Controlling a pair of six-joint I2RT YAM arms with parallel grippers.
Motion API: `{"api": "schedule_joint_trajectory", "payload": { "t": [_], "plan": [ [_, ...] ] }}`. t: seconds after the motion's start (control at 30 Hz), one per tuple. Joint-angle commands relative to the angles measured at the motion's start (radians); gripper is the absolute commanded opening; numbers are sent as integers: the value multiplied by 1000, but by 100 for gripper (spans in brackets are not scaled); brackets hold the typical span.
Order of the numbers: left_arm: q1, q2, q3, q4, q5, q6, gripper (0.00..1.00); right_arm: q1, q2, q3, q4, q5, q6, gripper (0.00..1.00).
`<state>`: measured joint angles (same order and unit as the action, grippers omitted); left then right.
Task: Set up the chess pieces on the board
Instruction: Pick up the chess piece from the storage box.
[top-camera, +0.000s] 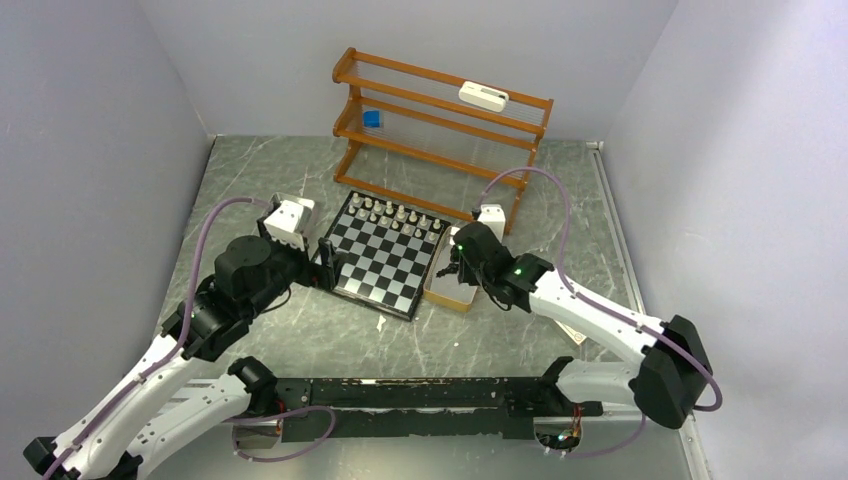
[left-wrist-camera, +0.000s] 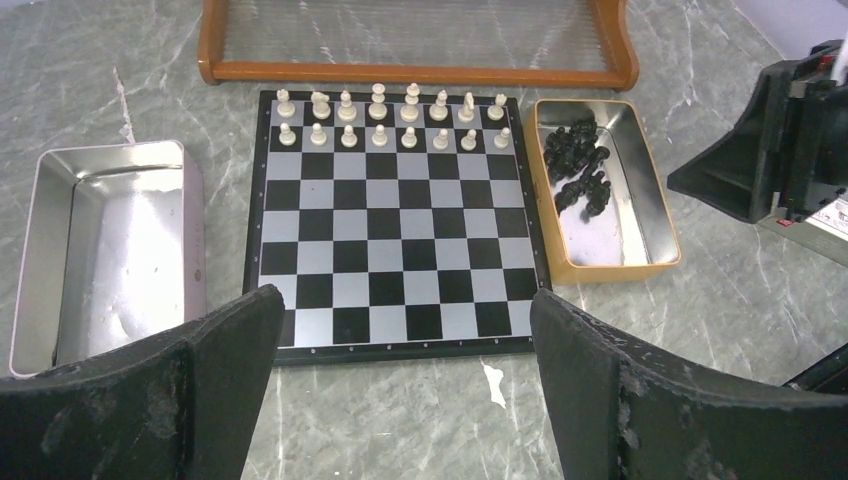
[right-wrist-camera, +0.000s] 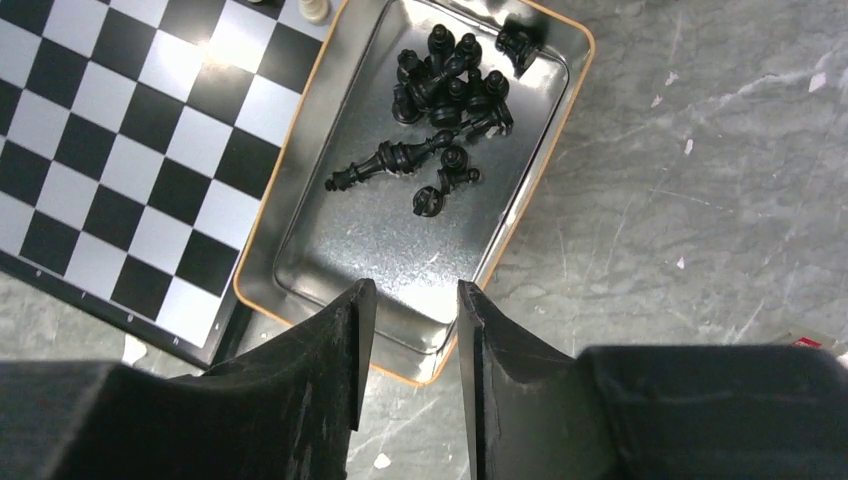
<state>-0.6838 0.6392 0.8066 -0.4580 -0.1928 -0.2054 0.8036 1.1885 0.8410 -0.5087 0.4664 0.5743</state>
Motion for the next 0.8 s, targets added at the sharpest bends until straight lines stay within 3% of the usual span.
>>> {"api": "schedule_joint_trajectory", "payload": {
  "t": [0.0,0.3,0.77],
  "plan": [
    [-6,-10,-5,6,-10,17,98,-43,50,-7,88,-34,-24,39],
    [-6,-7,-4,5,5,25,98,-96,146,-21,181,-119,-13,36],
    [-6,-10,-2,-1,8,31,97,-141,330,6,234,-110,22,33]
  ]
}}
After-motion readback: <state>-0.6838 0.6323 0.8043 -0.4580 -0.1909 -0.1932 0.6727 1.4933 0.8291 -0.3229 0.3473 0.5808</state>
